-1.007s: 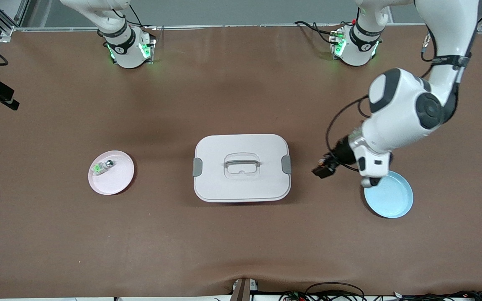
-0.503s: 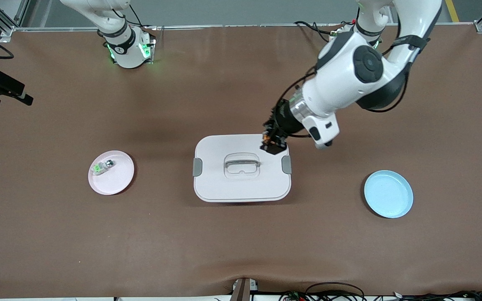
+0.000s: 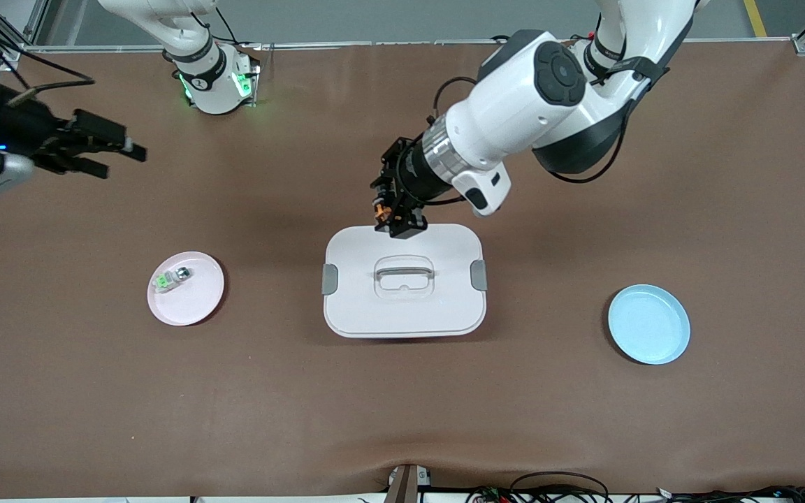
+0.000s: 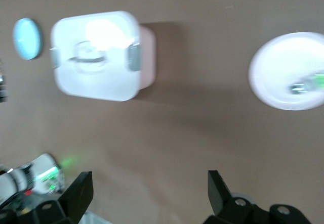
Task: Transfer orange switch to right arm and place
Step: 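Lift the switch with the left gripper and carry it over the box, then hold the switch with the left gripper while the right gripper reaches it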
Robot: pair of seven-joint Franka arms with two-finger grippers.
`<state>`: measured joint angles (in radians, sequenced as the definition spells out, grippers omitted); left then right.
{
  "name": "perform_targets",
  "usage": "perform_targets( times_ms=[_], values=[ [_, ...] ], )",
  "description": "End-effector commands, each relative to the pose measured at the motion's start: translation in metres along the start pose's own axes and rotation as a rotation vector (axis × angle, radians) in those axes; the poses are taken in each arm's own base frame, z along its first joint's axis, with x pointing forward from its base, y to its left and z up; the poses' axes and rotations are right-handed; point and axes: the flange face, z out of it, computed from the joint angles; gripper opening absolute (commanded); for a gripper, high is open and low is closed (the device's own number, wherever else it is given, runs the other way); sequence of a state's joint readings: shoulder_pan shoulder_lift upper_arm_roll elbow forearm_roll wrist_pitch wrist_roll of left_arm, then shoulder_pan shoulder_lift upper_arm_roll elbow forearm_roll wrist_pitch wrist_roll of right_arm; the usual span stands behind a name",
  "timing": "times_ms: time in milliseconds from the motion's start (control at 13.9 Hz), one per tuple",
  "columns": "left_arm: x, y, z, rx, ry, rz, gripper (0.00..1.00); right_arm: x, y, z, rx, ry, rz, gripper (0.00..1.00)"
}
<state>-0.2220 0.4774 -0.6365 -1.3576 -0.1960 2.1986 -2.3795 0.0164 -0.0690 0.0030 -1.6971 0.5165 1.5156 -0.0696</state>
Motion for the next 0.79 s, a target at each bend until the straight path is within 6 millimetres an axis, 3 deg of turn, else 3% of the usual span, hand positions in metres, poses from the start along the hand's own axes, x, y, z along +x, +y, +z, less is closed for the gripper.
perform_targets(
  times_ms=[0, 360, 575, 719],
  values=[
    [-0.014, -0.006, 0.001, -0.004, -0.041, -0.065, 0.00, -0.005, -0.037, 0.031, 0.110, -0.023, -0.038, 1.00],
    [-0.021, -0.017, 0.014, 0.004, -0.049, -0.065, 0.00, 0.001, -0.105, 0.102, 0.260, -0.064, -0.066, 1.00],
    [-0.030, -0.030, 0.030, 0.009, -0.059, -0.045, 0.00, 0.016, -0.129, 0.149, 0.284, -0.078, -0.055, 1.00],
    [-0.029, -0.030, 0.034, 0.013, -0.054, -0.045, 0.00, 0.022, -0.141, 0.167, 0.309, -0.076, -0.050, 1.00]
  ],
)
